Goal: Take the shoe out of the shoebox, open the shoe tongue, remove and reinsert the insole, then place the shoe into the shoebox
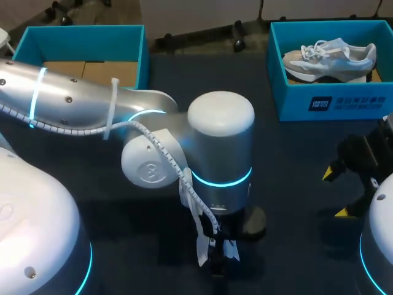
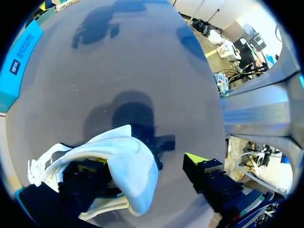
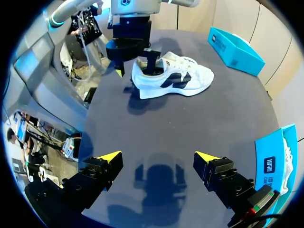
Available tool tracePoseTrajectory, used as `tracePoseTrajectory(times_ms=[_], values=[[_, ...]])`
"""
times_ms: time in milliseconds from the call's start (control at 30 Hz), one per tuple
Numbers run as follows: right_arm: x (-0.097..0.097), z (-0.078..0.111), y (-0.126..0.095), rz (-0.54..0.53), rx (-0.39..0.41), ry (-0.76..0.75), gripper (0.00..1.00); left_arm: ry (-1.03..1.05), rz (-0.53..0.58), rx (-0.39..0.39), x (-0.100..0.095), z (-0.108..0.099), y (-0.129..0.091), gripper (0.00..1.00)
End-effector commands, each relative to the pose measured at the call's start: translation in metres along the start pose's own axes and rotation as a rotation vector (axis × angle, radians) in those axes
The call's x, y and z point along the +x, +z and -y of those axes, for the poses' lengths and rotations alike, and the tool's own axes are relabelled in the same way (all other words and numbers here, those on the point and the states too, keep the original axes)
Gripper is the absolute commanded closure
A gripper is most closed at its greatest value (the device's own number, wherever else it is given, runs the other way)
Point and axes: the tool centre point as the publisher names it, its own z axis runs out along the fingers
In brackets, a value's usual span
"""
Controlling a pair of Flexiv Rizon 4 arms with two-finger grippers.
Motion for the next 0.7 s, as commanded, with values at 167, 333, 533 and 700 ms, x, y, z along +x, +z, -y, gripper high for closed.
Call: tracePoseTrajectory(times_ms=[167,333,533,700], values=[[0.001,0.0,0.001,0.002,0.003,0.0,0.0,-0.04,0.044,-0.04,-0.001,0.007,0.007,0.34],[0.001,0.0,0.001,0.002,0.003,0.0,0.0,-0.063,0.063,-0.053,-0.001,0.008,0.01,0.63],[0.001,0.0,0.001,0.002,0.003,0.0,0.0,-0.075,0.061,-0.059,-0.004,0.002,0.01,1.0],[0.001,0.0,0.001,0.002,0.003,0.0,0.0,-0.081,0.04,-0.047,-0.016,-0.01,0.006,1.0]])
